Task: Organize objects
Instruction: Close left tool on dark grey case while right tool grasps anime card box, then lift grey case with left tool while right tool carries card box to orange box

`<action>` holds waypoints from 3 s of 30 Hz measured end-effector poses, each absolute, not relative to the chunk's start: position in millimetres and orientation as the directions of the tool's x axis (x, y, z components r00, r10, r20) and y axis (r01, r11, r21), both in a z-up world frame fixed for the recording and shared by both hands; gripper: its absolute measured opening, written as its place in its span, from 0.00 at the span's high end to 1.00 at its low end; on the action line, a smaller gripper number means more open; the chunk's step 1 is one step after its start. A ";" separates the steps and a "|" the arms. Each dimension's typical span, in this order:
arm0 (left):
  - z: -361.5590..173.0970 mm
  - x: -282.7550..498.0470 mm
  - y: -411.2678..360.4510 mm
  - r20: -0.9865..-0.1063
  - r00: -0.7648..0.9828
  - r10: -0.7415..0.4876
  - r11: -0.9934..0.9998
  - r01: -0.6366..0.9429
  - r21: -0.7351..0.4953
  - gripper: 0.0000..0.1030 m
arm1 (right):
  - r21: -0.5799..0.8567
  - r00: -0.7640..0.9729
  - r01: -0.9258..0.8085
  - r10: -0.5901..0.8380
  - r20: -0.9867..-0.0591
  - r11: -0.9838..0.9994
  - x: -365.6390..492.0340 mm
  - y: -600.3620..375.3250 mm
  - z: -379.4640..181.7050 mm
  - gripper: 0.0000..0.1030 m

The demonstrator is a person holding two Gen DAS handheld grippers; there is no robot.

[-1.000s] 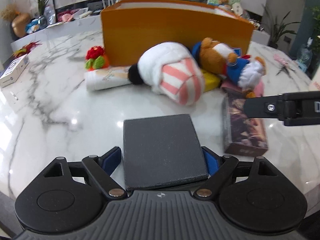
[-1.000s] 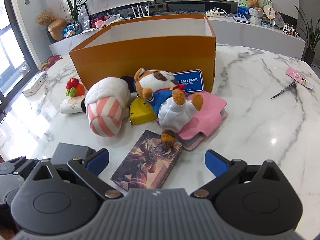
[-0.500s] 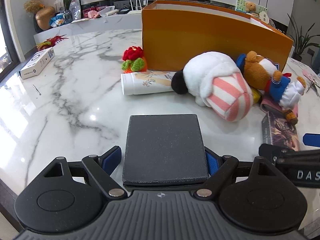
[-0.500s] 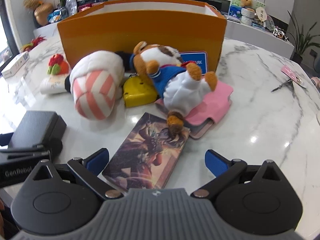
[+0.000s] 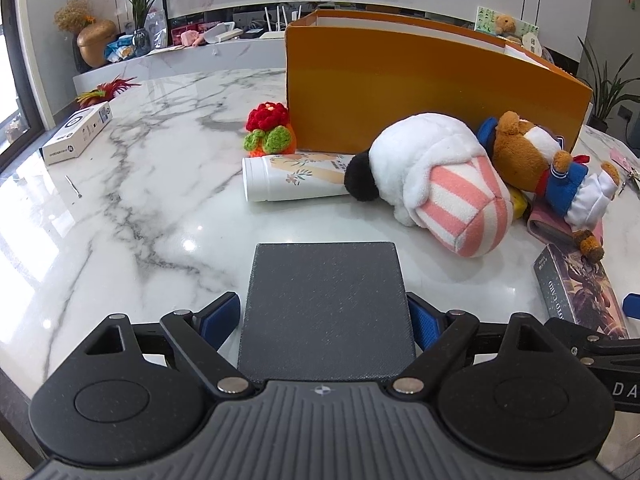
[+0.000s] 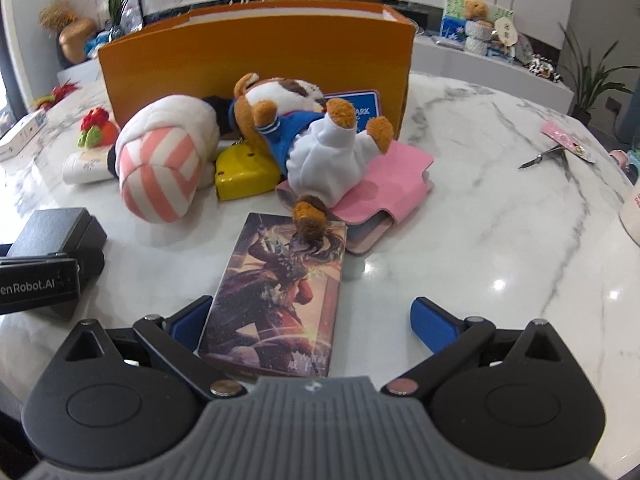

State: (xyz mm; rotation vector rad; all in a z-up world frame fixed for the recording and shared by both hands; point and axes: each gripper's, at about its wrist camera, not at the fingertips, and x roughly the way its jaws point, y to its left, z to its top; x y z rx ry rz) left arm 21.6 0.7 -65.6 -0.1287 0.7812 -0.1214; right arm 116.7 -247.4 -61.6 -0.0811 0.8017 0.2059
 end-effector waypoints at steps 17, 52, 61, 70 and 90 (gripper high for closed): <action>-65.6 21.6 -0.5 -0.691 0.711 -0.134 0.987 0.033 -0.159 0.00 | 0.004 0.744 -0.158 0.122 -0.657 0.987 109.9 -241.5 -67.6 0.01; -65.6 21.0 -2.2 -0.690 0.717 -0.099 0.988 -0.015 -0.157 0.00 | -0.006 0.799 -0.159 0.125 -0.589 0.987 97.4 -231.5 -69.5 0.29; -63.2 18.5 -3.3 -0.681 0.723 -0.117 0.988 0.011 -0.157 0.15 | -0.007 0.793 -0.179 0.140 -0.593 0.984 99.0 -230.2 -68.1 0.32; -62.4 20.2 -4.0 -0.684 0.720 -0.117 0.987 0.012 -0.157 0.15 | -0.011 0.787 -0.203 0.157 -0.597 0.979 99.1 -228.2 -66.4 0.39; -51.5 18.9 -4.8 -0.663 0.744 -0.081 0.991 -0.012 -0.135 0.15 | 0.013 0.765 -0.217 0.178 -0.619 0.976 91.2 -232.8 -57.9 0.40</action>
